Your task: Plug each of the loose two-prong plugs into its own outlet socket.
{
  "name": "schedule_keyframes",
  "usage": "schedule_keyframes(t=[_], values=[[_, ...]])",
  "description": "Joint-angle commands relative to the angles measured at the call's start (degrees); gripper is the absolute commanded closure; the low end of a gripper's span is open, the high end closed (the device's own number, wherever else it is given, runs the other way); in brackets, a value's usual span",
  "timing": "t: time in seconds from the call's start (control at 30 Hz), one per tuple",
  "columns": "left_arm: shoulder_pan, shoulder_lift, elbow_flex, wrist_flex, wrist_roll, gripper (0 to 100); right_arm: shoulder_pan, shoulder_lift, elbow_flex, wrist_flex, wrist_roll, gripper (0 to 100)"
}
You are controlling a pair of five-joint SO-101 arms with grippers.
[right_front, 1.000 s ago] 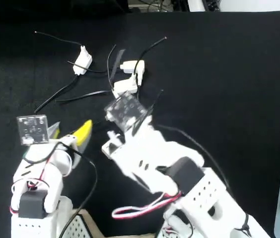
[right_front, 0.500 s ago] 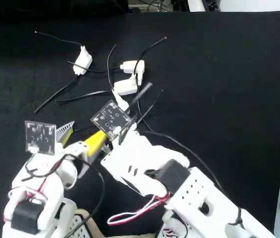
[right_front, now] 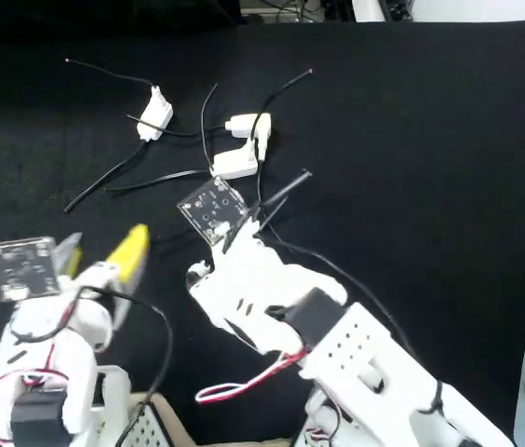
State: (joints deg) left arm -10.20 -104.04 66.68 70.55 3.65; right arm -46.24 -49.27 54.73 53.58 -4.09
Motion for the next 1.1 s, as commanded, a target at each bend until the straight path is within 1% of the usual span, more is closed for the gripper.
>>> schedule_keyframes(t=[0.0,0.13,0.23,0.37,0.5,0.7,0.77,1.07], values=[[-12.1,-0.2,2.4,-3.2,-0.3,69,1.3,3.4,-0.1,-3.4,-1.8,98.7],[-16.0,-0.2,11.0,-8.6,4.3,69,2.3,9.9,-0.2,-7.0,-2.0,98.7],[-17.5,-0.2,14.1,-11.4,4.4,69,3.1,13.8,-0.1,-9.9,-1.8,98.7],[-18.4,-0.2,14.4,-11.3,4.4,69,5.2,17.1,0.0,-12.1,-1.8,98.7],[-18.4,-0.2,15.0,-11.3,4.4,69,5.2,19.0,0.7,-12.5,-1.8,98.7],[-18.4,-0.2,15.0,-11.3,4.4,69,5.1,19.7,7.0,-22.2,-1.7,98.7],[-18.4,-0.2,15.0,-11.3,4.4,69,5.1,19.7,8.6,-24.1,-1.7,98.7],[-18.4,-0.2,15.0,-11.3,4.4,69,5.0,19.8,9.4,-24.4,-1.7,98.7]])
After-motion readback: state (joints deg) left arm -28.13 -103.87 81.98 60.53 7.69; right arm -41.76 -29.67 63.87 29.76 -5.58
